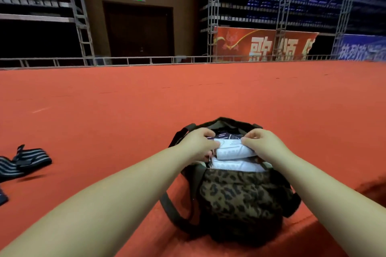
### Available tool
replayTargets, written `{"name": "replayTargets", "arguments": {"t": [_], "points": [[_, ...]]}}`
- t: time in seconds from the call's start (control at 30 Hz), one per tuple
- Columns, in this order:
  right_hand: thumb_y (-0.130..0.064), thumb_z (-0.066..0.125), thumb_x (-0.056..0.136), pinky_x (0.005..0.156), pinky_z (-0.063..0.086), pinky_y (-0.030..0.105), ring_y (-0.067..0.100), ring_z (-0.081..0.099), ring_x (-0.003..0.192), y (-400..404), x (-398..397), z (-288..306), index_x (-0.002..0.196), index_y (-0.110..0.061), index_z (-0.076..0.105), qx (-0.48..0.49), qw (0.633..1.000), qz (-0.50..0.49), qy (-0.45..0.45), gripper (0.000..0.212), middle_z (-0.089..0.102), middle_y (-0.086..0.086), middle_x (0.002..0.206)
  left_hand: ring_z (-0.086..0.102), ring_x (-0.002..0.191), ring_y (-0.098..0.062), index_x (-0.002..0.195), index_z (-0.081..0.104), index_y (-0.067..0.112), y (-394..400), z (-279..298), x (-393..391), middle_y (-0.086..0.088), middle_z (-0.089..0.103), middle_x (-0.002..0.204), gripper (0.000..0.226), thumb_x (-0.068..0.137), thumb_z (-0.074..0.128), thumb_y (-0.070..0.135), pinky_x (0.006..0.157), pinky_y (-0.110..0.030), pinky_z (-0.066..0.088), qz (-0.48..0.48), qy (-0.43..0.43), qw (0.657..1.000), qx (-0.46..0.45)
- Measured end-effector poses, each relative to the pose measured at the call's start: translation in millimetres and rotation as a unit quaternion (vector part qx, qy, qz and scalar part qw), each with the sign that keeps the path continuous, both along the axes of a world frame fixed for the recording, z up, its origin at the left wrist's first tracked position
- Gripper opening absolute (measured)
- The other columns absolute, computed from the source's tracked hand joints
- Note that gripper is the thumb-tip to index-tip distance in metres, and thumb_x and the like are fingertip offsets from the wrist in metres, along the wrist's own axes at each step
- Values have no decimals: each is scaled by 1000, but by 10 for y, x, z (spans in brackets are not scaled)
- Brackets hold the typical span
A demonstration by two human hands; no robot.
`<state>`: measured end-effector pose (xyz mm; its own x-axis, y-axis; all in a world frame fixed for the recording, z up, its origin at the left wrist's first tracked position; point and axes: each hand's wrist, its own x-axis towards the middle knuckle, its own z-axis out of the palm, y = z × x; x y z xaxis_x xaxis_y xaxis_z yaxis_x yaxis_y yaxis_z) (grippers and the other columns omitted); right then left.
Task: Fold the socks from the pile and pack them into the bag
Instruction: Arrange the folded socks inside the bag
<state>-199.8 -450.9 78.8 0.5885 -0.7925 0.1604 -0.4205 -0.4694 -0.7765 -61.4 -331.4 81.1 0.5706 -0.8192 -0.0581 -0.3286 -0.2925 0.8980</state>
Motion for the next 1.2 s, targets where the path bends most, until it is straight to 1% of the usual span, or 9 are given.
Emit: {"name": "replayTargets", "arguments": {"t": [0.13,0.2,0.27,0.4,0.57,0.7,0.77,0.87,1.2], "points": [[-43,61,86,60,39,27,13,51,63,-130,-108,50,77,-20,70,-28,986,128,100,27,57,-1,71,59,93,-12,123,54,29,59,-67,100,9,57,106,47,81,62,50,73,-24,43,-47,-178,979,87],[-43,62,88,76,42,26,11,55,91,-216,-121,77,84,-30,73,-62,965,214,137,17,56,-5,93,56,98,-9,122,55,32,72,-67,174,10,56,107,52,76,65,55,76,-24,42,-61,-162,980,98],[-42,58,90,101,33,28,5,37,126,-325,-116,18,107,-34,68,-84,952,236,174,21,44,-10,125,58,94,-7,115,60,33,62,-95,216,11,60,103,47,76,65,58,77,-24,46,-65,-157,979,108],[-52,48,91,116,17,38,6,9,145,-465,-47,-209,121,-43,58,-69,944,234,223,32,18,-4,156,57,78,-6,97,70,28,-11,-198,215,12,63,86,40,80,57,62,69,-24,43,-72,-168,976,121],[-58,43,90,117,12,47,21,6,146,-429,49,-179,113,-53,55,-144,947,157,242,27,12,1,159,59,83,-10,104,65,27,-35,-178,205,7,65,95,41,83,52,60,70,-26,44,-58,-207,968,131],[-63,36,84,114,18,50,20,13,144,-204,85,-16,102,-47,55,-182,962,126,161,31,29,-1,152,62,95,-17,110,61,25,116,-56,220,4,63,105,36,88,52,52,82,-34,49,-35,-176,982,65],[-66,32,81,111,24,45,20,28,136,-21,174,107,102,-42,57,-216,957,144,130,41,46,-6,136,60,100,-13,108,63,25,277,5,286,6,63,109,30,89,53,45,87,-33,49,-23,-145,989,15],[-42,45,94,104,25,28,10,36,123,337,411,225,113,-26,61,-215,948,214,99,30,50,-13,117,59,97,-10,101,64,27,629,19,476,9,64,104,21,90,54,40,84,-32,48,-15,-115,993,-16],[-38,57,91,102,31,23,7,44,123,1729,1884,-169,118,-25,60,-173,901,374,133,30,55,-10,126,56,77,-8,88,61,27,2390,-494,1470,10,61,82,6,90,57,31,59,-20,39,52,-81,993,61]]}}
